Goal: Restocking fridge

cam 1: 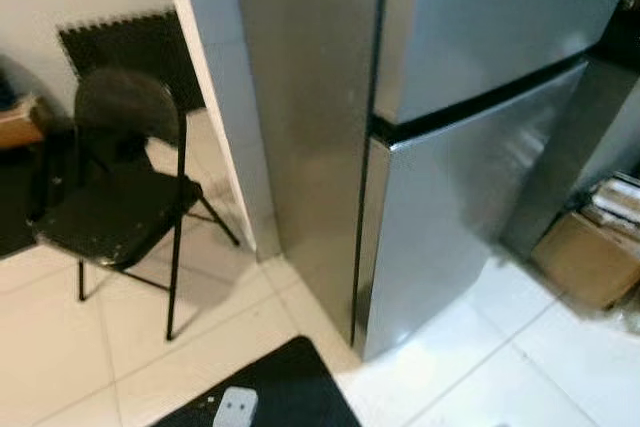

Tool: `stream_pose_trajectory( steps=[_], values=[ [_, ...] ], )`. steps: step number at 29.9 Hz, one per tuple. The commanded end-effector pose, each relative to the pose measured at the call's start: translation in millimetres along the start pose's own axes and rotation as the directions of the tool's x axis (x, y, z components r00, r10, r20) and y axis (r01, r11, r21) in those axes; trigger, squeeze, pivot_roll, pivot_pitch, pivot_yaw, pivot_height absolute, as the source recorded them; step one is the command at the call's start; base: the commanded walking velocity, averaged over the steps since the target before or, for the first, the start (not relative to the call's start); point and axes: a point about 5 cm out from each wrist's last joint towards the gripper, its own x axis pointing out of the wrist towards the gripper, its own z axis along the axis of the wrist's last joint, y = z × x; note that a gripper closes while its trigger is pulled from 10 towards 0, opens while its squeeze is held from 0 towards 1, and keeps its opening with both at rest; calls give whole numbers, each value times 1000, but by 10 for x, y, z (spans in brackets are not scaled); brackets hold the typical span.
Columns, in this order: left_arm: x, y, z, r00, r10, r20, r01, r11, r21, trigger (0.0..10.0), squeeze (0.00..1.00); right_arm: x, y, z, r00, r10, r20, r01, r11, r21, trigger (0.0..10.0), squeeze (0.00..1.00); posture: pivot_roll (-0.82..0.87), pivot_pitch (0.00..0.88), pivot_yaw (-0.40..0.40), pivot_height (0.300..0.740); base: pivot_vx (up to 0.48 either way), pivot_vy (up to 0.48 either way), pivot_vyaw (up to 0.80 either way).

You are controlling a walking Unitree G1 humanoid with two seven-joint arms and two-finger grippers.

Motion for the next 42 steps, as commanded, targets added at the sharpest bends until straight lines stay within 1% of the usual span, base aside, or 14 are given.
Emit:
stream_pose_trajectory(
  steps=[1,6,11,12,13,16,19,20,23,24,29,30,36,42],
  values=[
    [-16,48,-21,1000,20,-4,-20,1000,-12,10000,0,13,76,-4,1000,23,4,-23,1000,1,10000,0,15,0,4,740,0,0,0],
    [-37,171,100,994,83,67,-80,996,-51,10000,0,12,71,-8,1000,21,3,-21,1000,0,10000,0,14,0,3,740,0,0,0],
    [-83,374,414,968,144,204,-110,979,-171,10000,0,7,56,-22,1000,16,1,-16,1000,-1,10000,0,9,0,0,740,0,0,0],
    [-106,432,547,954,147,260,-98,977,-191,10000,800,6,52,-28,1000,15,-1,-15,1000,-1,10000,0,8,0,0,740,0,0,0],
    [-151,509,787,925,136,356,-64,976,-207,10000,1000,4,46,-37,1000,14,-2,-14,1000,-1,10000,0,8,0,0,740,0,0,0],
    [-177,533,919,906,121,406,-40,978,-203,10000,1000,3,45,-44,1000,13,-3,-13,1000,0,10000,0,8,0,1,740,0,0,0],
    [-278,537,1383,822,16,569,84,985,-148,10000,1000,0,50,-72,1000,15,-9,-15,1000,0,10000,0,10,0,-1,740,0,0,0],
    [-278,537,1383,822,16,569,84,985,-148,10000,1000,0,50,-72,1000,15,-9,-15,1000,0,10000,0,10,0,-1,740,0,0,0],
    [-380,439,1774,729,-127,673,185,983,-14,10000,1000,0,57,-85,1000,16,-12,-16,1000,0,10000,0,10,0,0,740,0,0,0],
    [-380,439,1774,729,-127,673,185,983,-14,10000,1000,0,57,-85,1000,16,-12,-16,1000,0,10000,0,10,0,0,740,0,0,0],
    [-507,258,2248,631,-203,749,163,978,128,10000,1000,-1,37,-73,1000,0,-11,0,1000,-3,10000,0,8,0,3,740,0,0,-208],
    [-517,230,2291,621,-208,756,156,978,140,10000,0,-2,34,-79,1000,-2,-16,2,1000,9,10000,0,3,0,3,740,0,0,-800],
    [-539,12,2455,571,-239,785,115,970,212,10000,0,-6,9,-67,1000,-15,-3,15,1000,14,10000,0,-2,0,0,740,0,0,-267],
    [-494,-65,2440,585,-203,785,66,977,203,10000,0,-8,-5,-60,1000,-20,2,20,1000,10,10000,0,-5,0,-1,740,0,0,0]
  ],
)
